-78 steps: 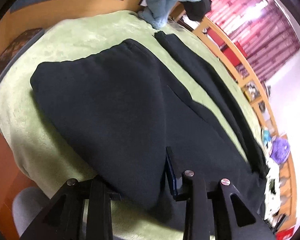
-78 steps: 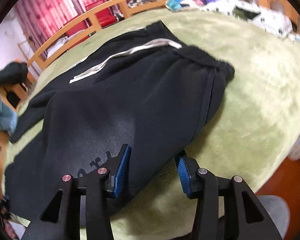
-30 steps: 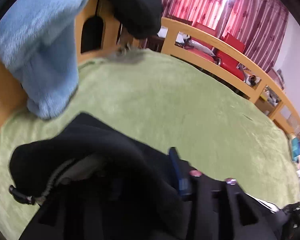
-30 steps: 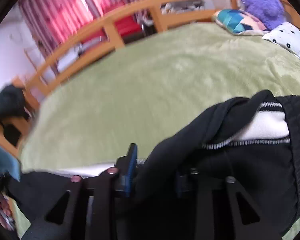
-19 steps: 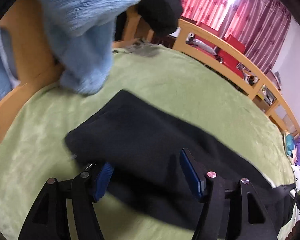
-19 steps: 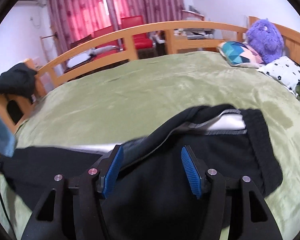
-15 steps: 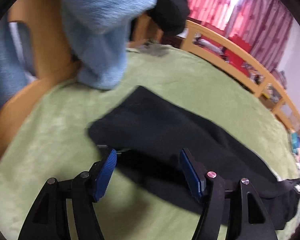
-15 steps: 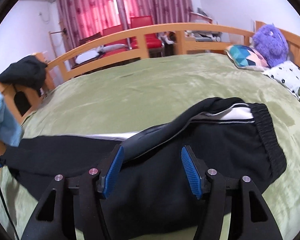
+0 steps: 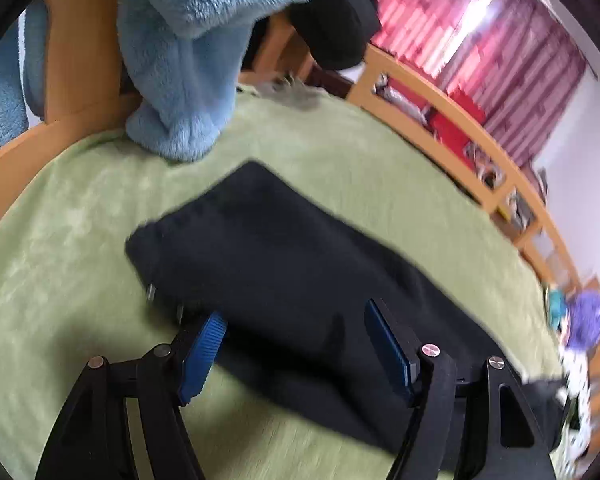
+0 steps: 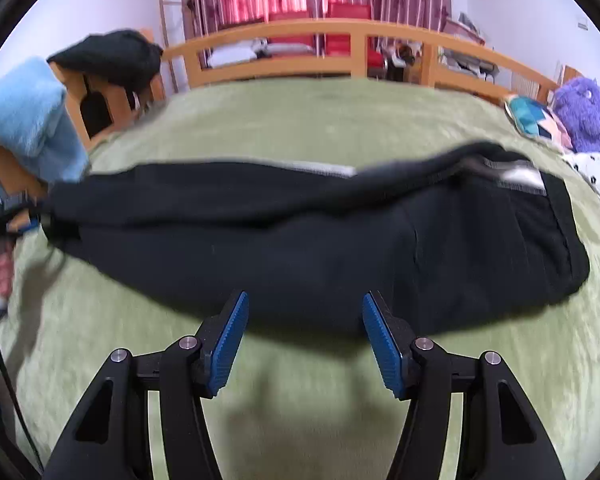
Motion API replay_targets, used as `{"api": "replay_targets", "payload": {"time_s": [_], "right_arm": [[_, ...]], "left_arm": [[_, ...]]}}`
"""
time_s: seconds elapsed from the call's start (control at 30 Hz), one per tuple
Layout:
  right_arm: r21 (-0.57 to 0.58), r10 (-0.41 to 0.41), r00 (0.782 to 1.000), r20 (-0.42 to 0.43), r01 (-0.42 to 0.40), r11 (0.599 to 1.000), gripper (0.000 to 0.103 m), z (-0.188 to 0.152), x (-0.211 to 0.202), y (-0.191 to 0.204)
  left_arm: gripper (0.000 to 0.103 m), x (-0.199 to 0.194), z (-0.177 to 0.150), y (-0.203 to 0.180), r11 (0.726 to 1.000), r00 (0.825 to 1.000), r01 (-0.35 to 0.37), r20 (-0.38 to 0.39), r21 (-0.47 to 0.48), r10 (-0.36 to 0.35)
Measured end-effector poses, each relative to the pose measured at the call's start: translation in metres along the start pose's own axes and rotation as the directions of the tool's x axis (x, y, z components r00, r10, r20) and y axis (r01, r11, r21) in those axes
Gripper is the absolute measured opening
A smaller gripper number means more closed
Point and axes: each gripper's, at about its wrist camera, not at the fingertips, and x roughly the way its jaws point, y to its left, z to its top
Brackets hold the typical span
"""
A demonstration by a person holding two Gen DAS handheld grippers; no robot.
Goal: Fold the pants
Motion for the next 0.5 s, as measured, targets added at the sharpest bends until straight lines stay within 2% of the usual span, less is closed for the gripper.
{"api": "replay_targets", "payload": {"time_s": [0.03, 0.07, 0.1, 0.13, 0.2, 0.27, 0.33, 0.37, 0.4, 0.5], "right_arm": [[0.003, -0.007, 1.0, -0.018, 0.007, 1.0, 0.059, -0.007, 0.003, -0.001], [-0.005, -0.008, 0.999, -0.036, 0.008, 1.0, 0.059, -0.012, 0.007, -0.002], [-0.014, -0.015, 0.999, -0.051, 0.014, 1.0, 0.059, -0.015, 0.011, -0.003], [-0.016, -0.04, 0.996, -0.074, 0.039, 0.999, 0.059, -0.021, 0.018, -0.008], [0.015, -0.065, 0.993, -0.097, 0.067, 0.998, 0.059, -0.03, 0.025, -0.015], [0.07, -0.052, 0.993, -0.111, 0.06, 0.996, 0.059, -0.038, 0.029, -0.028], [0.093, -0.066, 0.991, -0.116, 0.077, 0.993, 0.059, -0.044, 0.03, -0.038], [0.093, -0.08, 0.989, -0.123, 0.092, 0.991, 0.059, -0.045, 0.031, -0.04], [0.09, -0.095, 0.987, -0.131, 0.107, 0.99, 0.059, -0.047, 0.033, -0.042], [0.092, -0.122, 0.985, -0.121, 0.134, 0.987, 0.059, -0.048, 0.031, -0.049]], "left_arm": [[0.066, 0.009, 0.008, -0.001, 1.0, 1.0, 0.0, 0.008, -0.017, 0.001], [0.05, 0.016, 0.014, -0.002, 1.0, 1.0, -0.003, 0.007, -0.022, 0.003], [0.028, 0.026, 0.022, -0.005, 1.0, 1.0, 0.003, 0.007, -0.024, -0.003], [0.021, 0.036, 0.029, -0.009, 1.0, 1.0, 0.01, 0.005, -0.027, -0.01], [0.018, 0.054, 0.051, -0.022, 0.998, 0.999, 0.047, 0.01, -0.039, -0.046], [0.019, 0.058, 0.065, -0.037, 0.993, 0.994, 0.108, 0.039, -0.037, -0.107], [0.03, 0.061, 0.076, -0.053, 0.993, 0.992, 0.118, 0.044, -0.026, -0.117], [0.055, 0.064, 0.077, -0.059, 0.996, 0.996, 0.092, 0.024, -0.011, -0.091], [0.074, 0.065, 0.075, -0.063, 0.999, 0.999, 0.051, -0.004, 0.006, -0.051], [0.075, 0.053, 0.053, -0.06, 0.998, 1.0, 0.027, -0.007, 0.065, -0.027]]}}
